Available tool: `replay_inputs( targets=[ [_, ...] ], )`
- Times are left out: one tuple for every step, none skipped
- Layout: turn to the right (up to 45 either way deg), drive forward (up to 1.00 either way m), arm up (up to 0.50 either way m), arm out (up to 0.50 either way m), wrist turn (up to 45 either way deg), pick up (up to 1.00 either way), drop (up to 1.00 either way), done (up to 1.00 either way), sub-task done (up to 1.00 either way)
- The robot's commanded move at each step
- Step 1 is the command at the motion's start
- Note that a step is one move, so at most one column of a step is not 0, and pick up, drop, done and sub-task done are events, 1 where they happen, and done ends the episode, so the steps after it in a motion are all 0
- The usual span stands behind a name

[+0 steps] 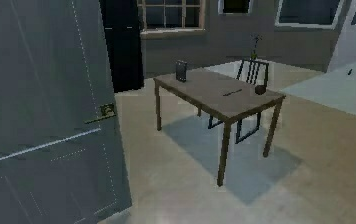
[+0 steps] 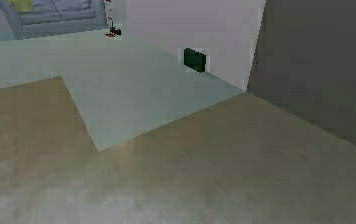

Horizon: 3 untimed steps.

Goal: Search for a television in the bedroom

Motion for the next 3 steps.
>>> replay_inputs(
  targets=[
    [0.0,0.35,0.00,0.00,0.0,0.00,0.00,0.00,0.00],
    [-45.0,0.00,0.00,0.00,0.0,0.00,0.00,0.00,0.00],
    [-45.0,0.00,0.00,0.00,0.0,0.00,0.00,0.00,0.00]
  ],
)
